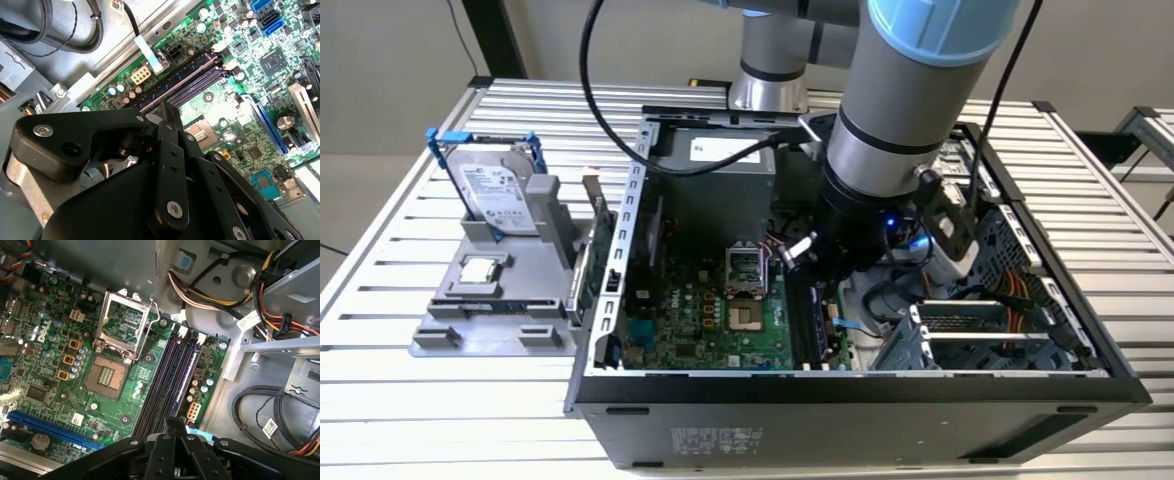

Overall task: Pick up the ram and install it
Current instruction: 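Press down the ram until it locks into place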

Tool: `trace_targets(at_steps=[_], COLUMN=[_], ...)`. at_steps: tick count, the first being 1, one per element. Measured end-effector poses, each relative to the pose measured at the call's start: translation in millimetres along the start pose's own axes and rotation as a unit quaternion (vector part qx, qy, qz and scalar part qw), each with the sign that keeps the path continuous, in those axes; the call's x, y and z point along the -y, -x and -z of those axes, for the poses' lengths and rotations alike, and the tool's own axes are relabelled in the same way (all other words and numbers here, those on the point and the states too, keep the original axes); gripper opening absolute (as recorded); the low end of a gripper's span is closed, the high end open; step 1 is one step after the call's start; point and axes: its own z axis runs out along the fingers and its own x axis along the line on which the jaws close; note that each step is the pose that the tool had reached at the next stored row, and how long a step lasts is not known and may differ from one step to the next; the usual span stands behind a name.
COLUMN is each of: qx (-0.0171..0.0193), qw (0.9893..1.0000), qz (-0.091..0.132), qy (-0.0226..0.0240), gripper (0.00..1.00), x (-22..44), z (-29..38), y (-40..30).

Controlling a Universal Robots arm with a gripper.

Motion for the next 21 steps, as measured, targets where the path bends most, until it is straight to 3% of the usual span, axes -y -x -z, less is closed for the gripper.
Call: trace_targets(at_steps=[12, 21], qx=[-0.0006, -0.0013], qw=[0.9996, 0.9987], qz=[0.028, 0.051], qy=[0.0007, 0.0010], gripper=[0.00, 0.00], x=[0.0, 0.0], z=[0.0, -0.1], y=[0.0, 0.0])
